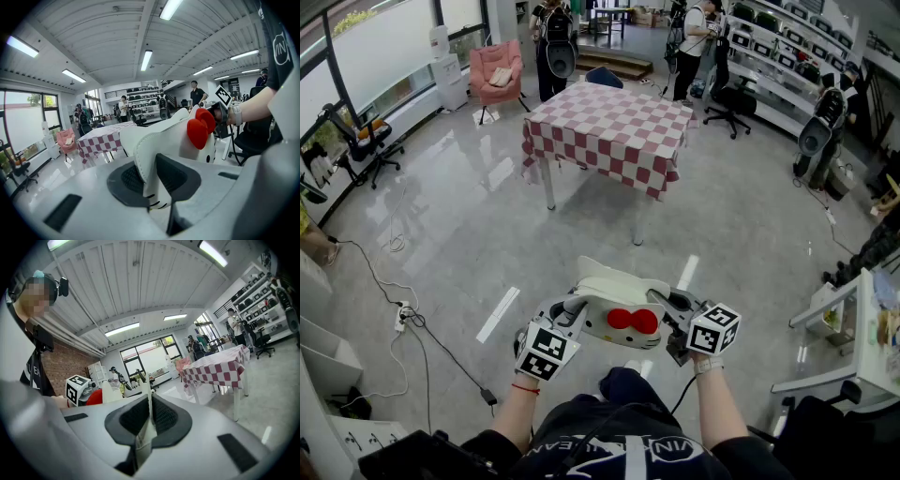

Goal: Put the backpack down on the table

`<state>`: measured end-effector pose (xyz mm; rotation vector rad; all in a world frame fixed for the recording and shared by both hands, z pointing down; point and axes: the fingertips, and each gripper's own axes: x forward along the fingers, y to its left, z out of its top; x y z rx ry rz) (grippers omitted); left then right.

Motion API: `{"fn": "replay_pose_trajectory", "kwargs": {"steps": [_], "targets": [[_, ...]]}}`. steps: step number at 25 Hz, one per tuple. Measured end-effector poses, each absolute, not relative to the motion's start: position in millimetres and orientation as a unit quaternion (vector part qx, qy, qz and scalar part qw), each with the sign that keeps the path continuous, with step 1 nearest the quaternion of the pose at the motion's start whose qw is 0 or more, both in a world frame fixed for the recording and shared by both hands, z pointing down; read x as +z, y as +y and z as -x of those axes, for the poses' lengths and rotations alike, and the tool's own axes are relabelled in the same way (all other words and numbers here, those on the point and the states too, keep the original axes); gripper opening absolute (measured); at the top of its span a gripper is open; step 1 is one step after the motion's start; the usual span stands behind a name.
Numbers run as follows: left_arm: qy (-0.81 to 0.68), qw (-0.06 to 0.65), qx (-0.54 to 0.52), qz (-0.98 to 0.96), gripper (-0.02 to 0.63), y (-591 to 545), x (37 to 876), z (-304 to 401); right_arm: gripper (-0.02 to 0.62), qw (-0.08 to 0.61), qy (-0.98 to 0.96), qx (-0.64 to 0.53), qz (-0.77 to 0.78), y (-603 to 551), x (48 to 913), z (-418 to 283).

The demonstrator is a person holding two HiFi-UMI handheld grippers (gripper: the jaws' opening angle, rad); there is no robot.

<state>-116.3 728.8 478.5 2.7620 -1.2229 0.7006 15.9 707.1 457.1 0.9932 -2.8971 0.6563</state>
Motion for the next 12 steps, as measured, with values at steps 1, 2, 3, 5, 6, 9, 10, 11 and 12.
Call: {"fn": "replay_pose_trajectory", "kwargs": {"steps": [1, 2, 3, 5, 6, 9, 10, 11, 12], "targets": [[-0.395, 0.021, 0.226, -0.890, 0.066, 727.3, 478.4, 117.3, 0.011, 0.005, -0.925, 0.210, -0.318, 705.8, 457.2, -15.6], [-0.396, 0.021, 0.225, -0.890, 0.066, 725.3, 478.1, 118.0, 0.011, 0.005, -0.924, 0.210, -0.319, 704.0, 457.3, -15.4], [-0.397, 0.020, 0.224, -0.890, 0.066, 722.3, 477.1, 118.4, 0.011, 0.005, -0.924, 0.210, -0.320, 701.3, 457.4, -15.2], [-0.399, 0.020, 0.223, -0.889, 0.066, 714.4, 475.5, 118.5, 0.011, 0.006, -0.923, 0.210, -0.321, 693.7, 458.6, -15.6], [-0.400, 0.022, 0.225, -0.888, 0.066, 710.5, 475.7, 119.0, 0.011, 0.006, -0.923, 0.211, -0.323, 689.8, 459.9, -16.1], [-0.401, 0.027, 0.230, -0.886, 0.066, 698.2, 477.5, 118.3, 0.011, 0.005, -0.920, 0.214, -0.327, 678.2, 463.6, -19.2], [-0.400, 0.026, 0.230, -0.887, 0.066, 692.1, 477.5, 116.9, 0.011, 0.005, -0.920, 0.214, -0.328, 672.6, 463.9, -20.7], [-0.400, 0.025, 0.229, -0.887, 0.066, 685.0, 477.3, 115.4, 0.011, 0.004, -0.920, 0.213, -0.329, 665.8, 463.7, -22.2], [-0.399, 0.025, 0.228, -0.888, 0.066, 677.7, 477.2, 113.7, 0.011, 0.002, -0.920, 0.212, -0.329, 658.5, 463.7, -23.5]]}}
